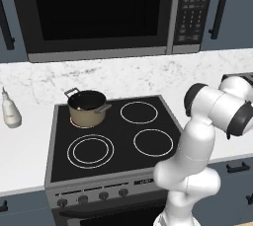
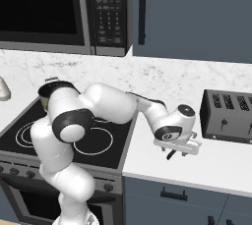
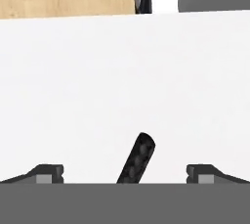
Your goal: Put the avocado and mushroom in the pot. Retrieve the spatula and lightly stir the vegetables in the pot.
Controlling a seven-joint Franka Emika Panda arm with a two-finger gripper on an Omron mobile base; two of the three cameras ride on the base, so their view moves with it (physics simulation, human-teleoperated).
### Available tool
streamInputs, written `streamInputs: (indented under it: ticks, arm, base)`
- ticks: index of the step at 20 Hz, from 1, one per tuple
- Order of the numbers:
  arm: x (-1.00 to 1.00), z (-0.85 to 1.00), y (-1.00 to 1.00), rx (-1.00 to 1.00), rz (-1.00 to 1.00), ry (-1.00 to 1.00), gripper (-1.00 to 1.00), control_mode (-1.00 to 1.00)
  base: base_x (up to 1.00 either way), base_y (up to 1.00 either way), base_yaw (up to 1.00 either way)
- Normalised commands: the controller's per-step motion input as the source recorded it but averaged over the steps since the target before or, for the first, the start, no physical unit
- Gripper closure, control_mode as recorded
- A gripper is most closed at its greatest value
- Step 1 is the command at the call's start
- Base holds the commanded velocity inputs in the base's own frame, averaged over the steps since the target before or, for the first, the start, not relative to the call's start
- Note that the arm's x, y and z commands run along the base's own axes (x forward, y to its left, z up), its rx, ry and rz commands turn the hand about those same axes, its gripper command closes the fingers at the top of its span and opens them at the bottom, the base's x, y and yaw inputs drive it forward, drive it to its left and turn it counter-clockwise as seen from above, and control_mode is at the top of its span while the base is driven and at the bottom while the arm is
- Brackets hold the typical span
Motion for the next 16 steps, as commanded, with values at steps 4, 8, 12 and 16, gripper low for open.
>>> streamInputs:
  ticks: [4, 8, 12, 16]
  arm:
    - [0.22, -0.25, 0.42, 0.01, -0.31, 0.00, -1.00, -1.00]
    - [0.33, -0.25, 0.44, 0.00, -0.30, 0.00, -1.00, -1.00]
    - [0.40, -0.28, 0.47, 0.00, -0.29, 0.00, -1.00, -1.00]
    - [0.47, -0.25, 0.22, 0.00, -0.28, 0.03, -1.00, -1.00]
  base:
    - [0.00, 0.00, 0.00]
    - [0.00, 0.00, 0.00]
    - [0.00, 0.00, 0.00]
    - [0.00, 0.00, 0.00]
